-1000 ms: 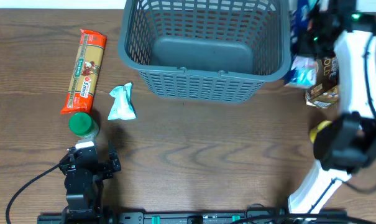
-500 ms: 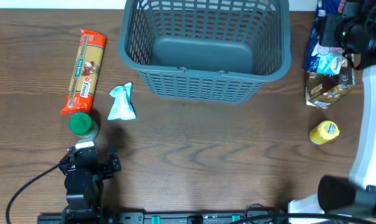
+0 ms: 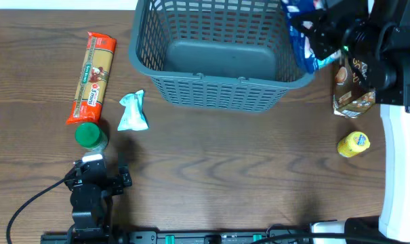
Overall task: Pack container
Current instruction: 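Lift the tissue packs over the basket and release them inside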
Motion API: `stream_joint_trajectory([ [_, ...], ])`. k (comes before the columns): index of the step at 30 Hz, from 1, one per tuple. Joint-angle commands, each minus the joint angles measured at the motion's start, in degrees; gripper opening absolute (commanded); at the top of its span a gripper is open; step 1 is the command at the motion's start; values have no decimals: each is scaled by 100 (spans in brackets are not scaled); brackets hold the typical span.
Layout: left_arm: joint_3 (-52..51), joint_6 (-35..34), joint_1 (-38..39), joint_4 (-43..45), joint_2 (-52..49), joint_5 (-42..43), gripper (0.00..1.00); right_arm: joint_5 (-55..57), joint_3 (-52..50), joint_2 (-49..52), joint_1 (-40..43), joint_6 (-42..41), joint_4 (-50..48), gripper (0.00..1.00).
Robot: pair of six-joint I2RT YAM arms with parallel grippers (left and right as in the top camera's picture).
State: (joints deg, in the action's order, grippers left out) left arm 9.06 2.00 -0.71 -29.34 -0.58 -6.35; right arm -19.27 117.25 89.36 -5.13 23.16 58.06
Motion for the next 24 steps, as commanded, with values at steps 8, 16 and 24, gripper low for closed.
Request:
stream_joint_trajectory([
  [8, -96, 98, -24, 11, 37, -11, 99, -887, 125, -85, -22, 2490, -474, 1],
  [16, -96, 98, -24, 11, 37, -11, 98, -48, 125, 164, -216, 3058, -450, 1],
  [24, -96, 98, -24, 11, 37, -11, 99, 748, 125, 852, -1099, 3082, -249, 1],
])
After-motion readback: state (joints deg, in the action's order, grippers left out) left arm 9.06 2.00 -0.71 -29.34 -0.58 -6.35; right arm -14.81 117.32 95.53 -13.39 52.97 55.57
